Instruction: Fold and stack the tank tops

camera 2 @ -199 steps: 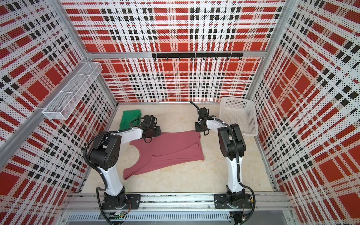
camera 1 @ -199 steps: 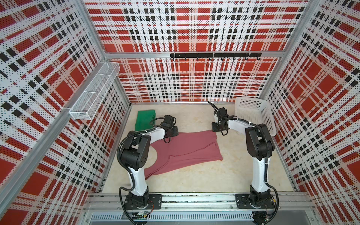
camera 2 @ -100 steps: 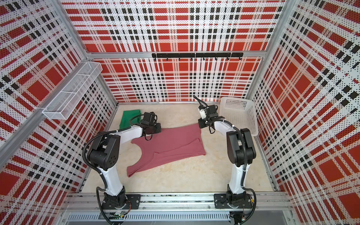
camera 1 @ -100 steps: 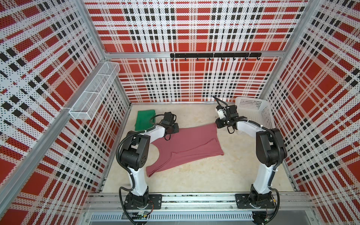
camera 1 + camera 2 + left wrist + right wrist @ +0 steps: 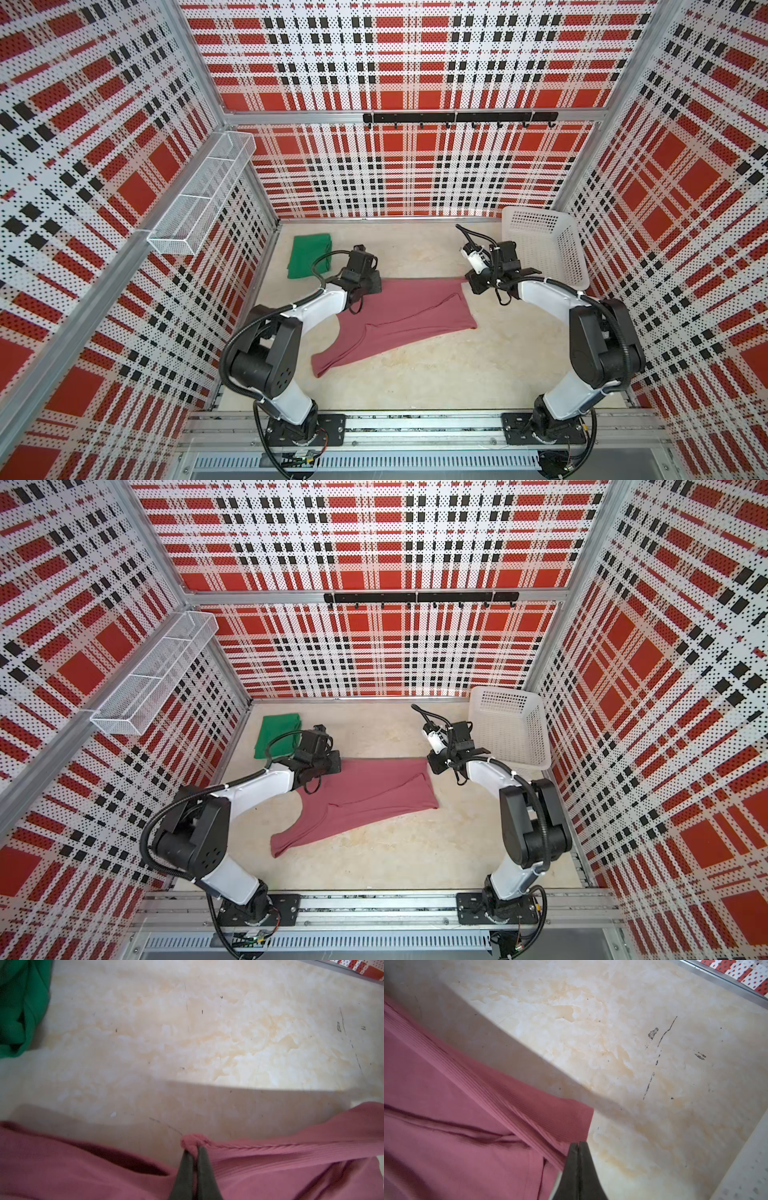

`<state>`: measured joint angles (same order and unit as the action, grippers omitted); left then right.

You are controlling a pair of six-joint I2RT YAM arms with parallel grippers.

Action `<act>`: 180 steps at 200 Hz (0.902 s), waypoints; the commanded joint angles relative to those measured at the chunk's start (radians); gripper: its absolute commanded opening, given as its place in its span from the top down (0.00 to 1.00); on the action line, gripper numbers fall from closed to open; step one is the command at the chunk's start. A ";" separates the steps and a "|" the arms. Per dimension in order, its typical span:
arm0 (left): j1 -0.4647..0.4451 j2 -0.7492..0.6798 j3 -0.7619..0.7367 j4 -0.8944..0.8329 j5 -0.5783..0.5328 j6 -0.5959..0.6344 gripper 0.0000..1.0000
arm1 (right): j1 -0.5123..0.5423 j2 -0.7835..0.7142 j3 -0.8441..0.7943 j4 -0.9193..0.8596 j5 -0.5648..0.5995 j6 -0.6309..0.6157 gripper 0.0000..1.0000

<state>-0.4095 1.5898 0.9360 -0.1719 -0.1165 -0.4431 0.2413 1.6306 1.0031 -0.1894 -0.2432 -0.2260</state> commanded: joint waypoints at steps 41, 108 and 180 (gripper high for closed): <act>-0.126 -0.289 -0.291 0.018 -0.160 -0.240 1.00 | 0.048 -0.194 -0.155 0.045 0.049 0.029 1.00; -0.302 -0.383 -0.494 0.048 -0.262 -0.532 1.00 | 0.070 -0.358 -0.303 0.028 0.073 0.149 1.00; -0.315 -0.604 -0.460 -0.074 -0.424 -0.591 0.45 | 0.070 -0.435 -0.259 -0.052 0.064 0.263 0.55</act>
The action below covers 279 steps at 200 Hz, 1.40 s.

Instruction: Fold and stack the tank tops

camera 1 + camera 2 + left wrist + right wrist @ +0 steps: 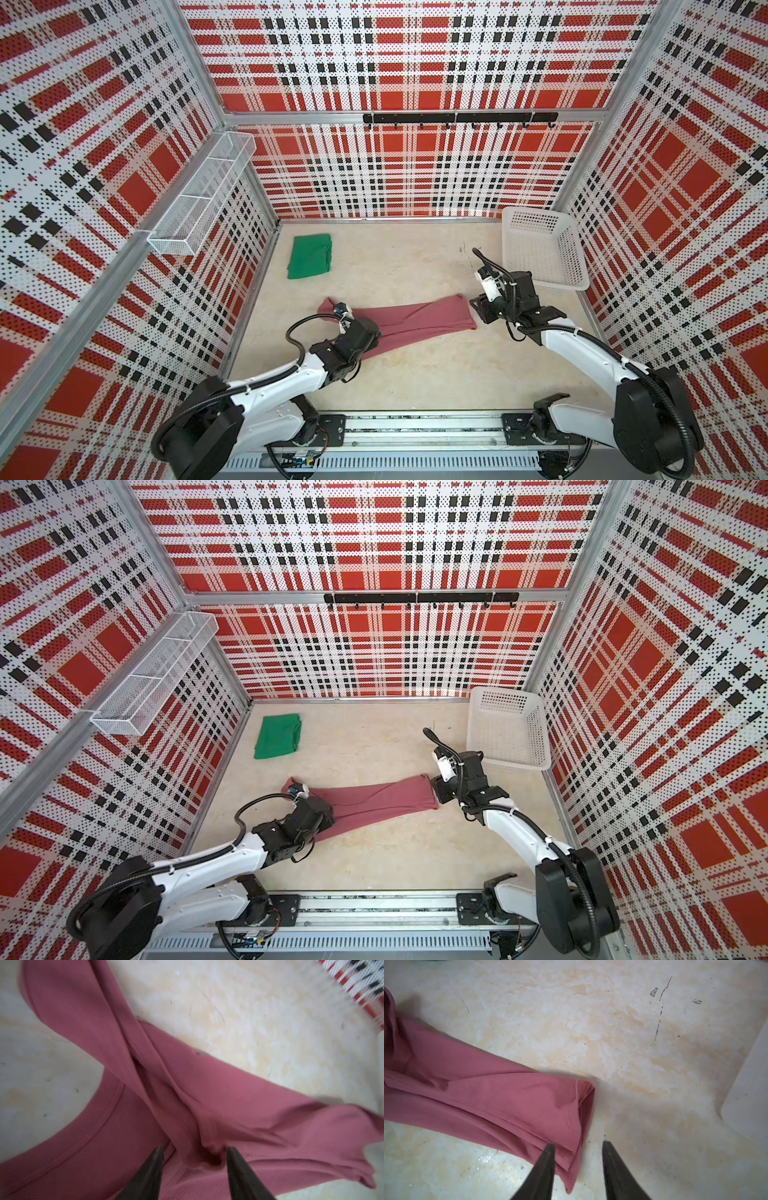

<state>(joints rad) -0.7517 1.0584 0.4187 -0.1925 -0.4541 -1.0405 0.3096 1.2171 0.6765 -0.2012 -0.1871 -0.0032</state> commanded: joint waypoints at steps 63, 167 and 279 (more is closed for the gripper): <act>0.143 0.118 0.155 0.147 0.085 0.149 0.58 | 0.170 0.216 0.244 -0.090 0.132 0.373 0.61; 0.116 0.303 -0.067 0.380 0.128 -0.001 0.60 | 0.055 0.438 0.195 -0.048 0.299 0.608 0.69; 0.191 0.192 0.046 0.341 0.154 0.087 0.55 | 0.198 0.488 0.356 0.009 0.153 0.545 0.75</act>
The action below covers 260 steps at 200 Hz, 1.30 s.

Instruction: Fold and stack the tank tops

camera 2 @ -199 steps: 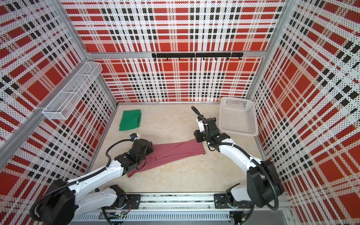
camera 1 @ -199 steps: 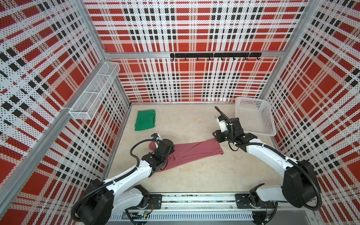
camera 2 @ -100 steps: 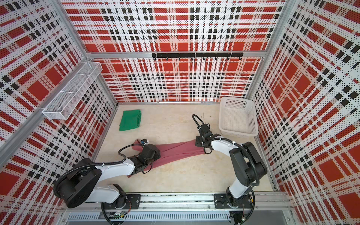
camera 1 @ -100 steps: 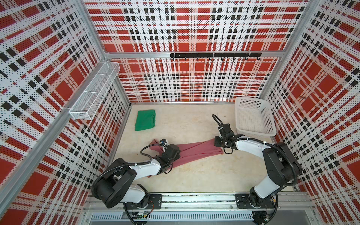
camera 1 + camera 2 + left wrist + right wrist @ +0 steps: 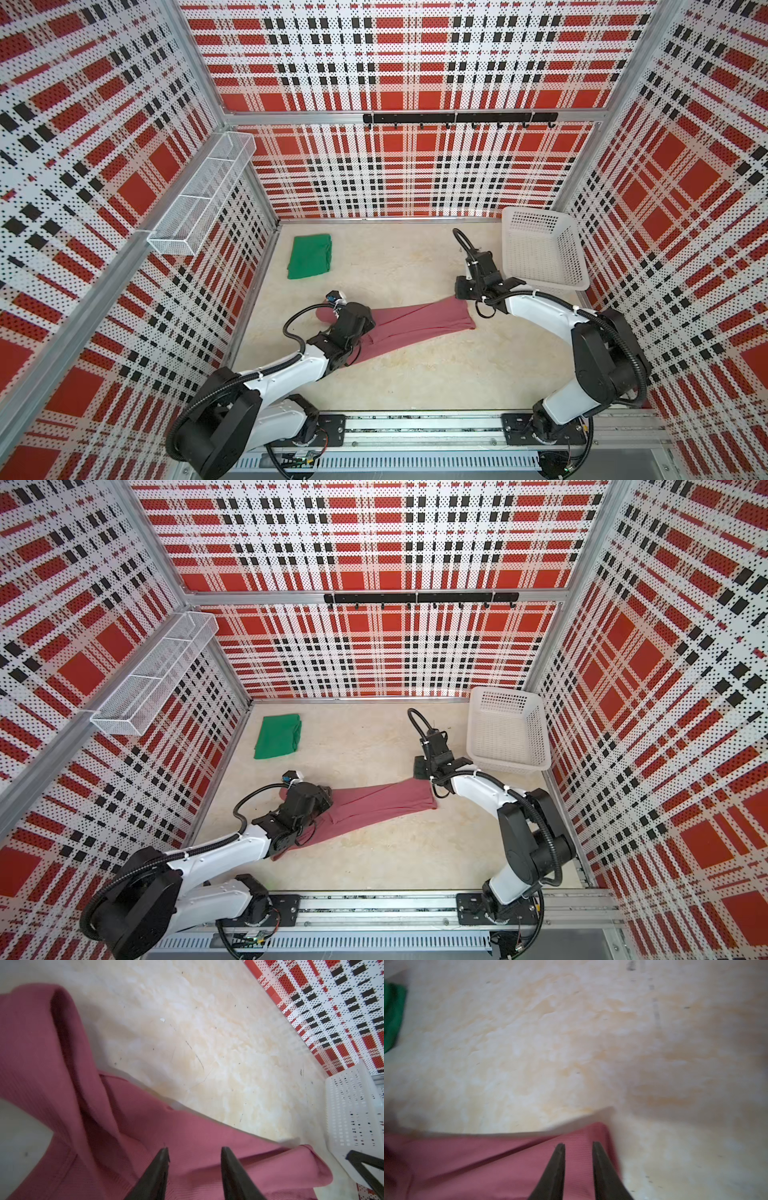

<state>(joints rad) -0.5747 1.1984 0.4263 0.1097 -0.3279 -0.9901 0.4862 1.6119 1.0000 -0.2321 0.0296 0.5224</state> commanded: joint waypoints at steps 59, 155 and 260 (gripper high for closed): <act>-0.021 0.317 0.065 0.166 0.071 0.030 0.56 | -0.008 0.314 0.139 -0.041 0.083 0.012 0.80; 0.072 0.411 -0.063 0.247 0.124 0.090 0.59 | -0.136 0.098 -0.020 -0.156 0.184 -0.039 0.80; 0.032 0.359 0.016 0.135 0.082 0.175 0.59 | 0.031 0.214 0.305 -0.372 0.197 -0.307 0.61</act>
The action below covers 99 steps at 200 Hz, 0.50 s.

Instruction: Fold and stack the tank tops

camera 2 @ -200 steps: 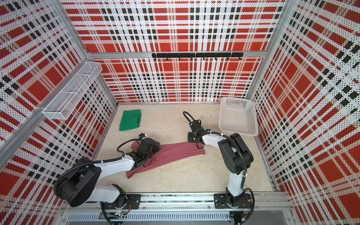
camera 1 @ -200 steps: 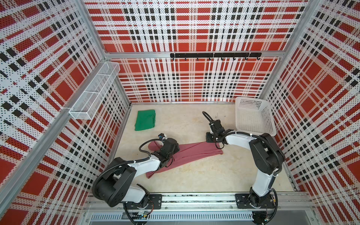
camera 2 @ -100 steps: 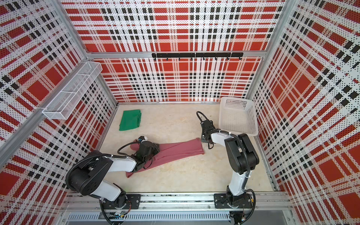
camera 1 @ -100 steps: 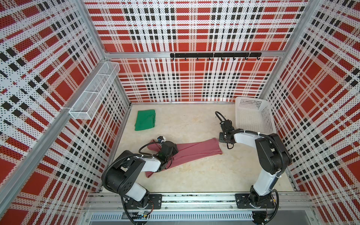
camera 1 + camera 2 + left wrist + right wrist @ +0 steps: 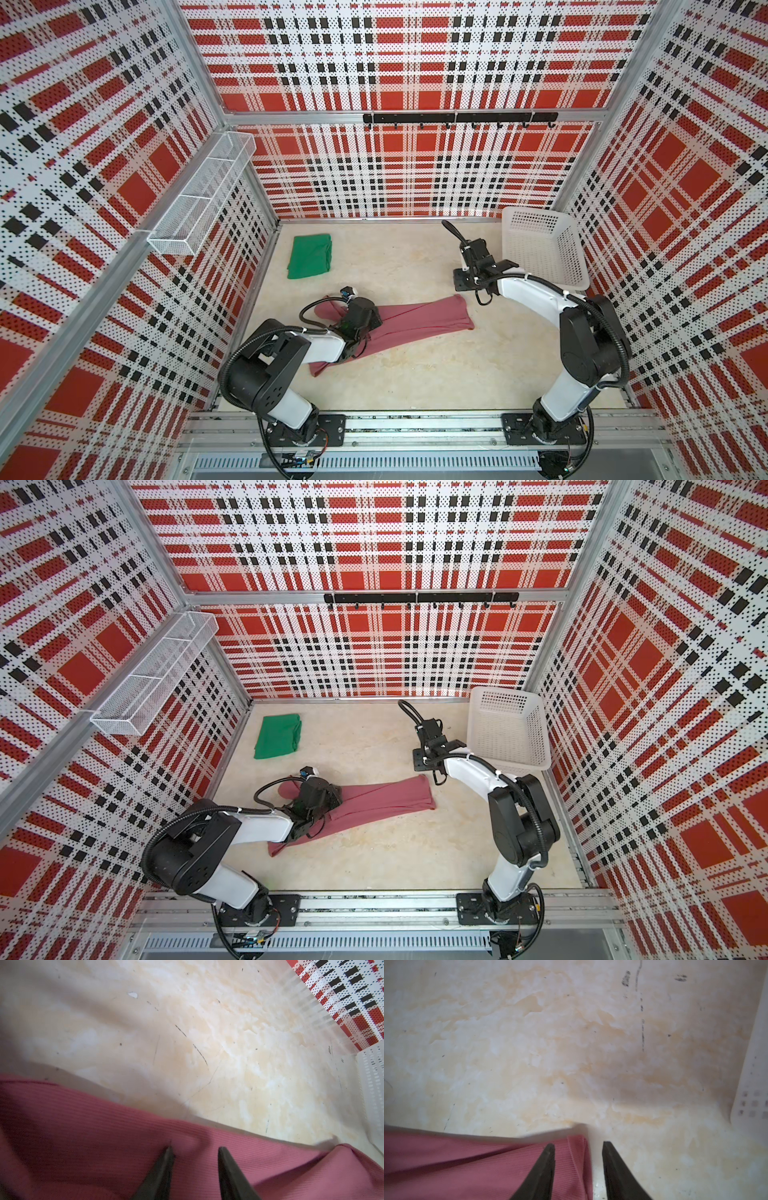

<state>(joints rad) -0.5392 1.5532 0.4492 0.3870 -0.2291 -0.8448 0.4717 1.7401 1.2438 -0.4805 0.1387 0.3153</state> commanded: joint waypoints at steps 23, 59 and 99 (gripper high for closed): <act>-0.002 0.007 -0.002 -0.147 -0.018 0.038 0.59 | 0.076 0.144 0.117 -0.167 0.119 -0.140 0.67; -0.001 0.004 -0.001 -0.145 -0.016 0.042 0.59 | 0.085 0.193 0.144 -0.187 0.150 -0.197 0.71; 0.001 0.003 -0.005 -0.142 -0.017 0.044 0.59 | 0.085 0.216 0.138 -0.191 0.167 -0.235 0.65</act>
<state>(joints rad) -0.5400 1.5513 0.4603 0.3580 -0.2367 -0.8131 0.5552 1.9327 1.3609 -0.6479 0.2729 0.1280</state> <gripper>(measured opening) 0.407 0.344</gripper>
